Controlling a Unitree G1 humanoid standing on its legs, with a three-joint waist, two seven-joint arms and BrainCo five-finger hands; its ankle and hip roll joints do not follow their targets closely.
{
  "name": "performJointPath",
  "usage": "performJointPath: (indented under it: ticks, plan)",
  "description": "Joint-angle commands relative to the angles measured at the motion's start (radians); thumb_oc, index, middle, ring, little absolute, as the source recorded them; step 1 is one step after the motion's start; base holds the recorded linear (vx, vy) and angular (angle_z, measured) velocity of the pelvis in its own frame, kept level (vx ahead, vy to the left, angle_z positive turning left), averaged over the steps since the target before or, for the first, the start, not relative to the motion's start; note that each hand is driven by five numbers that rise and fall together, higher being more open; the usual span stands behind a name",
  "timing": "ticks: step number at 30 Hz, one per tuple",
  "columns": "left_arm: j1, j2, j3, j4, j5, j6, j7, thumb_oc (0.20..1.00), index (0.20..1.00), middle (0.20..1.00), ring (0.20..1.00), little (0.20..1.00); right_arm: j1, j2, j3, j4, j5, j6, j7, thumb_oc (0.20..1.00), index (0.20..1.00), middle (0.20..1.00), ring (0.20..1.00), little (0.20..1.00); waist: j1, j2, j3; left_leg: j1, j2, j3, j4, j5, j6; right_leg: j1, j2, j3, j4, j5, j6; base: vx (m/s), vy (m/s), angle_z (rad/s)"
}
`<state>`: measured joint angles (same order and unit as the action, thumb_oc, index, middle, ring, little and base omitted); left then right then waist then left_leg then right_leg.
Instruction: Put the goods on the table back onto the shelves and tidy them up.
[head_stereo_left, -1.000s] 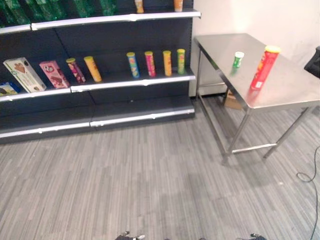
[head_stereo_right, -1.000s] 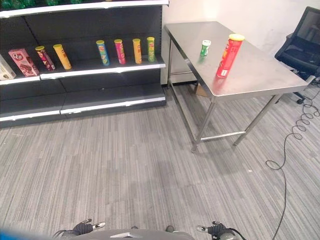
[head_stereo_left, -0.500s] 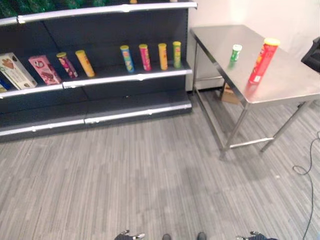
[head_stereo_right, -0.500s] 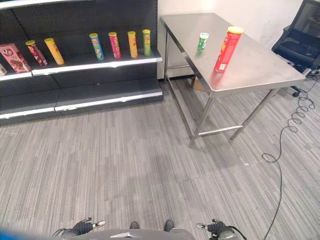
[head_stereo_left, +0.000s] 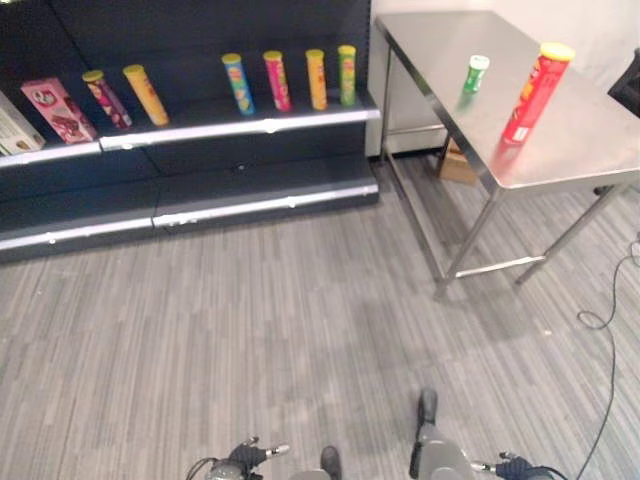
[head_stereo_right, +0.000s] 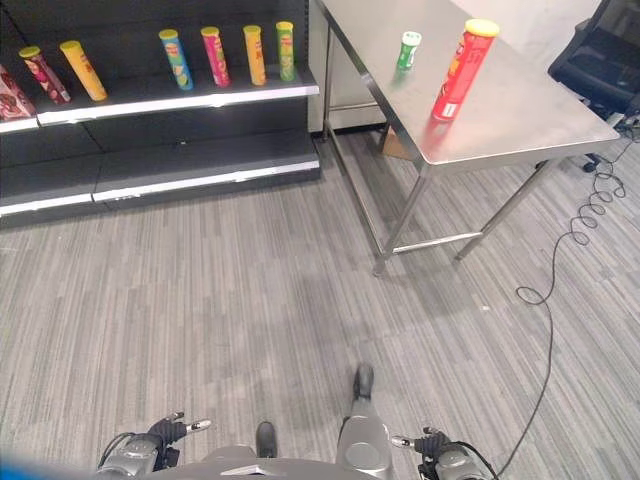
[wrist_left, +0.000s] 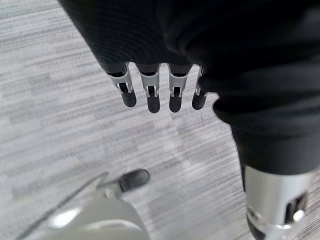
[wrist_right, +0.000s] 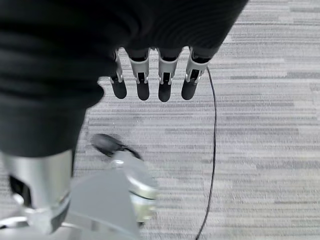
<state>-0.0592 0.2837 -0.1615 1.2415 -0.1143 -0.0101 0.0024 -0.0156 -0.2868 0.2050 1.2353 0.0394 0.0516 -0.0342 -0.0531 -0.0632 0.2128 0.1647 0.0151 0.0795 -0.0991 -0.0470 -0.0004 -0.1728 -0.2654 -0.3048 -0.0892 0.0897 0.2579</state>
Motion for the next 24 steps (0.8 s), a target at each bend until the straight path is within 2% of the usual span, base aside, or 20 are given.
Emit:
performJointPath:
  ticks: [1,3,4,6,7,8,11,12,13,14,16,17,18,19,20,22,24]
  plan:
    - [-0.006,0.032,-0.005,-0.014,-0.007,-0.013,-0.005,1.0,1.0,1.0,1.0,1.0,-0.024,-0.031,0.021,0.028,-0.02,-0.003,0.007,1.0,1.0,1.0,1.0,1.0,0.005,0.023,-0.023,0.156,-0.035,0.002,0.023,-0.18,-0.031,-0.076,0.033,-0.08,0.002,0.114,-0.013,0.48,-0.069,0.3]
    - [-0.002,0.029,-0.006,-0.015,0.0,-0.013,-0.006,1.0,1.0,1.0,1.0,1.0,-0.016,-0.038,0.023,0.03,-0.027,-0.005,0.013,1.0,1.0,1.0,1.0,1.0,-0.001,0.016,-0.047,0.188,-0.028,-0.005,0.033,-0.204,-0.035,-0.051,0.045,-0.103,0.008,0.134,-0.023,0.58,-0.105,0.24]
    - [0.001,0.026,-0.008,-0.015,0.002,-0.013,-0.007,1.0,1.0,1.0,1.0,1.0,-0.013,-0.041,0.022,0.03,-0.029,-0.007,0.014,1.0,1.0,1.0,1.0,1.0,-0.011,0.015,-0.054,0.191,-0.019,-0.014,0.052,-0.191,-0.045,-0.046,0.051,-0.111,0.017,0.139,-0.037,0.48,-0.134,0.09]
    - [0.007,0.025,-0.015,-0.032,-0.011,-0.011,-0.008,1.0,1.0,1.0,1.0,1.0,-0.006,-0.051,0.019,0.02,-0.024,-0.011,0.009,1.0,1.0,1.0,1.0,1.0,-0.013,0.026,-0.065,0.162,0.016,-0.018,0.146,-0.13,-0.086,-0.034,0.079,-0.115,0.043,0.122,-0.06,0.35,-0.124,0.38]
    - [0.007,0.025,-0.015,-0.032,-0.011,-0.011,-0.008,1.0,1.0,1.0,1.0,1.0,-0.006,-0.051,0.019,0.02,-0.024,-0.011,0.009,1.0,1.0,1.0,1.0,1.0,-0.013,0.027,-0.066,0.161,0.017,-0.019,0.147,-0.131,-0.087,-0.035,0.079,-0.116,0.043,0.122,-0.06,0.35,-0.161,0.69]
    - [0.007,0.027,-0.025,-0.049,-0.015,-0.013,-0.01,1.0,1.0,1.0,1.0,1.0,-0.006,-0.054,0.016,0.012,-0.001,-0.017,0.002,1.0,1.0,1.0,1.0,1.0,-0.018,0.029,-0.075,0.1,0.041,-0.006,0.292,-0.047,-0.133,0.002,0.111,-0.123,0.04,0.099,-0.088,0.36,-0.182,0.43]
    - [0.003,0.031,-0.026,-0.067,-0.041,-0.007,-0.009,1.0,1.0,1.0,1.0,1.0,-0.02,-0.058,0.021,-0.003,0.029,-0.023,-0.011,1.0,1.0,1.0,1.0,1.0,-0.007,0.011,-0.053,-0.076,0.06,0.004,0.657,0.093,-0.17,0.08,0.145,-0.121,0.014,0.043,-0.15,0.32,-0.179,0.08]
    - [0.002,0.034,-0.024,-0.062,-0.039,-0.004,-0.004,1.0,1.0,1.0,1.0,1.0,-0.027,-0.058,0.025,-0.003,0.032,-0.018,-0.014,1.0,1.0,1.0,1.0,1.0,-0.001,0.02,-0.046,-0.104,0.099,0.033,0.727,0.081,-0.174,0.105,0.174,-0.11,0.009,0.012,-0.161,0.21,-0.126,-0.29]
    - [-0.002,0.036,-0.026,-0.061,-0.043,-0.003,0.0,1.0,1.0,1.0,1.0,1.0,-0.033,-0.057,0.024,-0.004,0.04,-0.018,-0.019,1.0,1.0,1.0,1.0,1.0,0.001,-0.004,-0.036,-0.151,0.1,0.061,0.755,0.092,-0.152,0.115,0.156,-0.112,0.004,0.006,-0.173,0.25,-0.095,-0.4]
    - [-0.005,0.035,-0.025,-0.054,-0.047,-0.003,0.001,1.0,1.0,1.0,1.0,1.0,-0.039,-0.056,0.03,-0.002,0.045,-0.017,-0.021,1.0,1.0,1.0,1.0,1.0,0.008,0.007,-0.032,-0.167,0.137,0.082,0.751,0.048,-0.148,0.139,0.182,-0.096,0.002,-0.023,-0.172,0.24,-0.046,-0.21]
    - [-0.008,0.032,-0.021,-0.042,-0.051,-0.006,0.004,1.0,1.0,1.0,1.0,1.0,-0.051,-0.051,0.035,0.001,0.057,-0.021,-0.024,1.0,1.0,1.0,1.0,1.0,0.027,-0.004,-0.019,-0.228,0.164,0.118,0.671,-0.043,-0.11,0.173,0.175,-0.072,0.002,-0.053,-0.161,0.32,0.042,-0.26]
    - [-0.008,0.031,-0.021,-0.037,-0.049,-0.004,0.007,1.0,1.0,1.0,1.0,1.0,-0.051,-0.05,0.035,0.004,0.057,-0.02,-0.024,1.0,1.0,1.0,1.0,1.0,0.03,-0.009,-0.018,-0.248,0.175,0.125,0.595,-0.068,-0.1,0.185,0.165,-0.063,0.002,-0.062,-0.152,0.29,0.135,-0.28]
    - [-0.008,0.032,-0.023,-0.032,-0.046,-0.004,0.007,1.0,1.0,1.0,1.0,1.0,-0.051,-0.05,0.035,0.006,0.056,-0.021,-0.024,1.0,1.0,1.0,1.0,1.0,0.031,-0.01,-0.019,-0.266,0.189,0.124,0.511,-0.068,-0.101,0.195,0.158,-0.055,0.002,-0.073,-0.148,0.28,0.181,0.02]
    - [-0.008,0.033,-0.025,-0.026,-0.044,-0.006,0.008,1.0,1.0,1.0,1.0,1.0,-0.049,-0.051,0.035,0.008,0.055,-0.021,-0.027,1.0,1.0,1.0,1.0,1.0,0.033,-0.006,-0.018,-0.286,0.205,0.114,0.405,-0.022,-0.11,0.207,0.157,-0.047,0.002,-0.085,-0.146,0.24,0.241,0.18]
    - [-0.009,0.035,-0.027,-0.023,-0.041,-0.007,0.009,1.0,1.0,1.0,1.0,1.0,-0.05,-0.051,0.036,0.009,0.052,-0.022,-0.029,1.0,1.0,1.0,1.0,1.0,0.037,-0.001,-0.017,-0.312,0.214,0.093,0.274,0.086,-0.118,0.213,0.158,-0.039,0.002,-0.093,-0.153,0.26,0.27,0.13]
    - [-0.011,0.04,-0.023,-0.022,-0.058,-0.012,0.014,1.0,1.0,1.0,1.0,1.0,-0.051,-0.058,0.033,0.012,0.052,-0.028,-0.036,1.0,1.0,1.0,1.0,1.0,0.055,0.019,-0.012,-0.336,0.232,0.019,0.086,0.201,-0.148,0.245,0.176,-0.013,0.002,-0.127,-0.156,0.34,0.299,-0.07]
    - [-0.015,0.045,-0.019,-0.012,-0.068,-0.014,0.022,1.0,1.0,1.0,1.0,1.0,-0.052,-0.061,0.026,0.016,0.051,-0.034,-0.042,1.0,1.0,1.0,1.0,1.0,0.07,0.027,-0.008,-0.388,0.242,-0.059,0.012,0.226,-0.18,0.286,0.183,0.022,0.002,-0.161,-0.155,0.46,0.366,-0.42]
